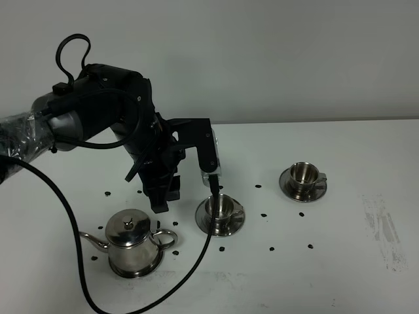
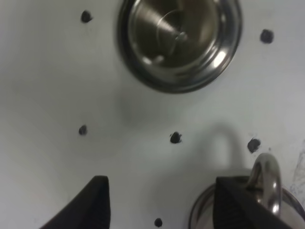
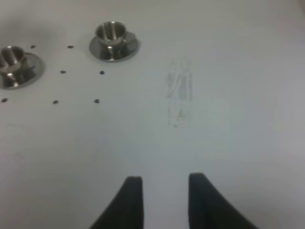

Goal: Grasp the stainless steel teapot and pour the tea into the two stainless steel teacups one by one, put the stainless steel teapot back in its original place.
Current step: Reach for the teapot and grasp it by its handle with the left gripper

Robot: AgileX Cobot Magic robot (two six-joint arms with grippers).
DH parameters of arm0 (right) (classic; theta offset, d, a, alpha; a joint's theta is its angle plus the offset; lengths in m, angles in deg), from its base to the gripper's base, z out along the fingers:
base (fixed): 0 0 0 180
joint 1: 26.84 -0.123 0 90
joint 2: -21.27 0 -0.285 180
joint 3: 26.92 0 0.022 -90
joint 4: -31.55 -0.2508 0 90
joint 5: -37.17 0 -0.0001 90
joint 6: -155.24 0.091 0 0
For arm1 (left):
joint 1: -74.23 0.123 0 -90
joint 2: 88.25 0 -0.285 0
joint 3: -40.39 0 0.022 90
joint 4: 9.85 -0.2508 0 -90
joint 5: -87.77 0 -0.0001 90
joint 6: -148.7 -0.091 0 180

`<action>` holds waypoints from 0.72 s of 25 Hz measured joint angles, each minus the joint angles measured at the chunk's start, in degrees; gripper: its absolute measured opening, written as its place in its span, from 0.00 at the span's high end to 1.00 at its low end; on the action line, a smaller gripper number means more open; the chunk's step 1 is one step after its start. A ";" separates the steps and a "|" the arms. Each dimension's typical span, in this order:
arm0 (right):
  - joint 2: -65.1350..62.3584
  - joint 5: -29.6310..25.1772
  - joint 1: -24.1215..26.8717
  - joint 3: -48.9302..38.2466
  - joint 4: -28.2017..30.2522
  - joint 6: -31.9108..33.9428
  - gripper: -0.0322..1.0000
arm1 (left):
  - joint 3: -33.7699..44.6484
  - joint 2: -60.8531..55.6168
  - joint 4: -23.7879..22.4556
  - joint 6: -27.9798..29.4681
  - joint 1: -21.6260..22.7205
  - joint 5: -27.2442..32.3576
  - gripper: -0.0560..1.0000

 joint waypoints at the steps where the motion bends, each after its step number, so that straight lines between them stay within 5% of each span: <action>1: 0.00 0.00 0.71 0.00 -0.06 0.00 0.74 | 0.00 0.15 -0.15 -0.31 -0.35 0.05 0.47; 18: 0.00 0.01 1.73 0.00 -0.57 0.00 0.74 | -0.05 5.62 -3.32 -0.68 -0.86 -0.65 0.47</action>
